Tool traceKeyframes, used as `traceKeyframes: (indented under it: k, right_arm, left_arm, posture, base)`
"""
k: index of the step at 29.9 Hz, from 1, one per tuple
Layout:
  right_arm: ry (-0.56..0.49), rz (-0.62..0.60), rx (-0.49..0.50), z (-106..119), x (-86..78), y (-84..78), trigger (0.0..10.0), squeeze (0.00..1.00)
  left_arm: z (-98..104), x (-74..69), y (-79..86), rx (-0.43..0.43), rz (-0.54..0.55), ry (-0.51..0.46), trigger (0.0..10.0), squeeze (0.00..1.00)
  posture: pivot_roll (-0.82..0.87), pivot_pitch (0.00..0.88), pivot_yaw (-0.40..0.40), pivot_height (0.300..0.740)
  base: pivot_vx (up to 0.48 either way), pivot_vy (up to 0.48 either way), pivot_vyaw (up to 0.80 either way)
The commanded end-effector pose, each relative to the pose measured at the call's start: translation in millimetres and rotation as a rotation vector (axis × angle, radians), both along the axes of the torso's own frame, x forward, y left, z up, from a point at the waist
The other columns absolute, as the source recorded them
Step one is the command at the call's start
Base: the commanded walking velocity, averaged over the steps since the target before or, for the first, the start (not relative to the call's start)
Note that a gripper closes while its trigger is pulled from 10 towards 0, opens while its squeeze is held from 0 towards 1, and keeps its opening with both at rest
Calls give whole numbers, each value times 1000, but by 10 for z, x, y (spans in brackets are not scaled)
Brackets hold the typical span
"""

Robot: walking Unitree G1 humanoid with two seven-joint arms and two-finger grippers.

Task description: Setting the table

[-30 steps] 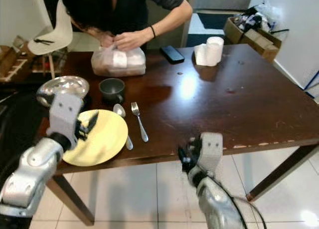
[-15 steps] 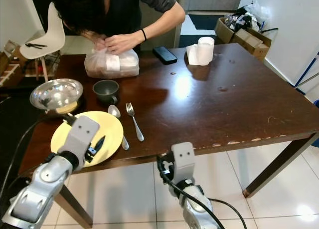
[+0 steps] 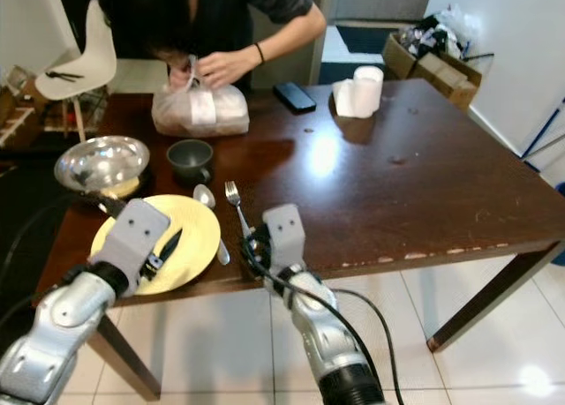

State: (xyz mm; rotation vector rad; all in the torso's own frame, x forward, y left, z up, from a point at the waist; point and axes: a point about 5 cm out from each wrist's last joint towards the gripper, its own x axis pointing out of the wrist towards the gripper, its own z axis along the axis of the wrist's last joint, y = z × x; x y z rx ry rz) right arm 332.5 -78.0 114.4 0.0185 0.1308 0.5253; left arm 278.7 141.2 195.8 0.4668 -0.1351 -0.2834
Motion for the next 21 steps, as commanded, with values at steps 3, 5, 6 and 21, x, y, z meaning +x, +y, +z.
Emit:
traceKeyframes:
  k: [3, 5, 6, 21]
  right_arm:
    - [48, 10, -21, -76, 34, -19, 10000, 0]
    - [36, 23, -53, -63, 60, -20, 10000, 0]
    - [27, 31, -83, -57, 79, -24, 10000, 0]
    - [8, 29, -252, 2, 292, -94, 10000, 0]
  left_arm:
    - [96, -22, 71, -26, 13, -8, 10000, 0]
    - [140, -30, 88, -38, 17, -15, 10000, 0]
    - [169, -38, 100, -45, 19, -19, 10000, 0]
    - [304, -59, 145, -61, 34, -18, 10000, 0]
  posture:
    - [100, 116, 54, 740]
    - [102, 120, 52, 740]
    - [104, 122, 52, 740]
    - [118, 172, 51, 740]
  base:
    - [0, 0, 0]
    - [0, 0, 0]
    - [0, 0, 0]
    - [0, 0, 0]
